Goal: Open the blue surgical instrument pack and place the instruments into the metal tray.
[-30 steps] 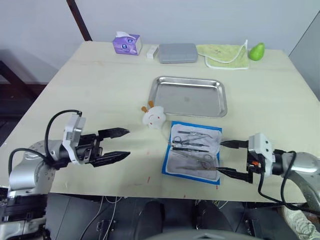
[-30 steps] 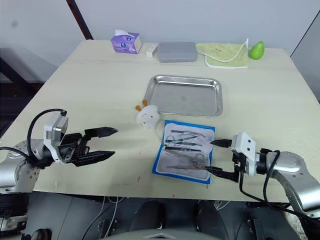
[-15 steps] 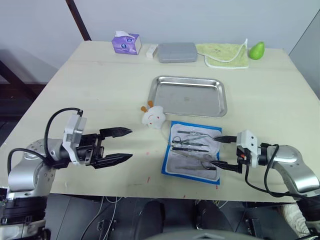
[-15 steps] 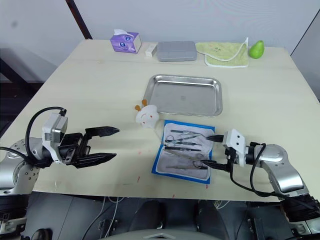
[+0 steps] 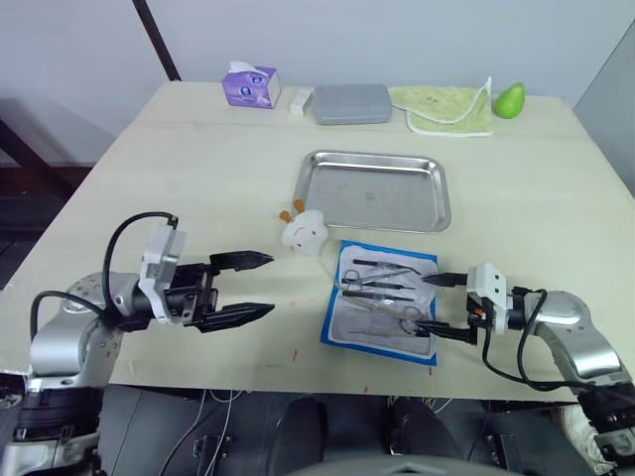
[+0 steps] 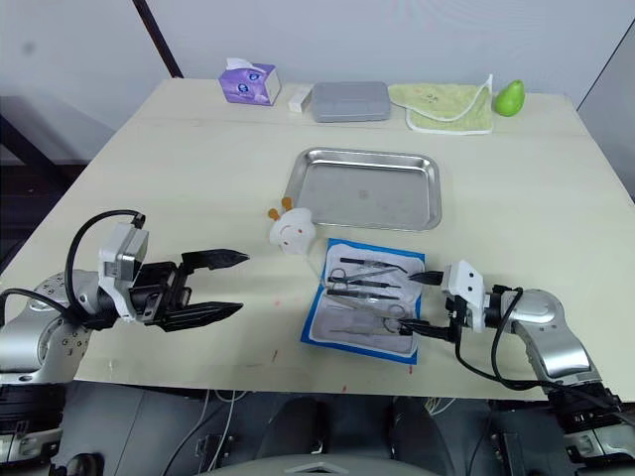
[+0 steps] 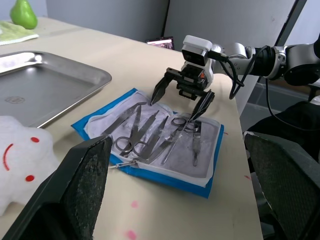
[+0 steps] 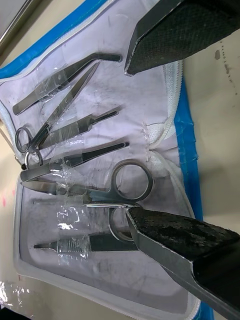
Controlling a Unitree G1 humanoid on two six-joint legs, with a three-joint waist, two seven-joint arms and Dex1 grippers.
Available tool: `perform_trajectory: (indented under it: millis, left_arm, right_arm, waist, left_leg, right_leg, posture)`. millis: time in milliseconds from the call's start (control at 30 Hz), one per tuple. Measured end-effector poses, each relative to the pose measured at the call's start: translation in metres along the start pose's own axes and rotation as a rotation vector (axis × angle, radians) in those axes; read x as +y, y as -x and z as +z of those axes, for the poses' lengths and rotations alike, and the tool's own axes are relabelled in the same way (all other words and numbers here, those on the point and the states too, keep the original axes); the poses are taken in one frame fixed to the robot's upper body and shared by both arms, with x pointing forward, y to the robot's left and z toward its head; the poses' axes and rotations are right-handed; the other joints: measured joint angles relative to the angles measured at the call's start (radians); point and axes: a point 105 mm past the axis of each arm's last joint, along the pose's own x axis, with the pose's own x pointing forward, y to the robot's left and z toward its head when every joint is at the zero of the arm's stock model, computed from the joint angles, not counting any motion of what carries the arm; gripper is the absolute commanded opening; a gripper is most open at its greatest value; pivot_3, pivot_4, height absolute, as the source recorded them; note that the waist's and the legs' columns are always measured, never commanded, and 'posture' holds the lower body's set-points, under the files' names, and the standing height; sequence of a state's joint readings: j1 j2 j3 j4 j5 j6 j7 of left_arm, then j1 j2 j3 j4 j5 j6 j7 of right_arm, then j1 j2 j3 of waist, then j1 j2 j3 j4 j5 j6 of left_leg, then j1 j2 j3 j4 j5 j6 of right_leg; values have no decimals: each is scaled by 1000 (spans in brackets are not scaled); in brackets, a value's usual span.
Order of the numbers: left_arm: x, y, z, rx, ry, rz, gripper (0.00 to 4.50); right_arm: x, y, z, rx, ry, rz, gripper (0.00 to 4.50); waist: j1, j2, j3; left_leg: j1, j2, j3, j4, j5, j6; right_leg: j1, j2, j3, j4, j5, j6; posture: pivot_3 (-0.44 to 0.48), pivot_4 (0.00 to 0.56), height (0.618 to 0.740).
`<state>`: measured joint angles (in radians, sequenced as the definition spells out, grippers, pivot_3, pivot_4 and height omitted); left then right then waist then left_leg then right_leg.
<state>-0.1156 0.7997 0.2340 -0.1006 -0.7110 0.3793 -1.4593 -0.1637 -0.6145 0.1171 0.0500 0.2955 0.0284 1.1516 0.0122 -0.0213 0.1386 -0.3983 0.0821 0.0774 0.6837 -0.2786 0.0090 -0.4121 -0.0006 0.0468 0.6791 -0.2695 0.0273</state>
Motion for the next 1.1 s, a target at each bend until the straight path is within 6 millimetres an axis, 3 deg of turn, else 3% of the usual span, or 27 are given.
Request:
perform_trajectory:
  millis: [400,633,800,900,1000,1100]
  left_arm:
    - [3,-14,-2,-1,-6,-40,4500]
    - [21,-43,-8,101,-38,-37,4500]
    - [53,-69,-6,261,-122,61,4500]
    - [61,-86,-6,289,-116,13,3718]
    - [65,-99,-9,311,-110,-31,2525]
    - [65,-109,-14,339,-123,-71,2525]
  right_arm:
    - [-1,-7,-8,-30,-5,50,4424]
    - [-7,-7,-10,-31,12,89,4424]
    - [-9,-8,-11,-35,15,87,4424]
    - [-8,-8,-10,-39,19,85,4500]
    - [-8,-8,-10,-39,15,77,4500]
    - [-7,-8,-10,-37,12,70,4500]
  waist:
    - [0,0,0]
    - [2,-1,-1]
    - [1,-1,-1]
    - [1,-1,-1]
    - [0,-1,-1]
    - [0,-1,-1]
  left_leg:
    - [1,0,0,0,0,0]
    - [2,0,0,0,0,0]
    - [2,0,0,1,0,0]
    - [2,-1,0,1,0,0]
    - [2,-1,0,1,0,0]
    - [2,-1,0,1,0,0]
  right_leg:
    - [1,0,0,0,0,0]
    - [2,0,0,0,0,0]
    - [2,1,0,0,0,0]
    - [2,1,1,0,0,0]
    - [2,1,1,0,0,0]
    - [2,1,1,0,0,0]
  posture:
    - [0,150,740]
    - [0,150,740]
    - [0,150,740]
    - [0,150,740]
    - [0,150,740]
    - [0,150,740]
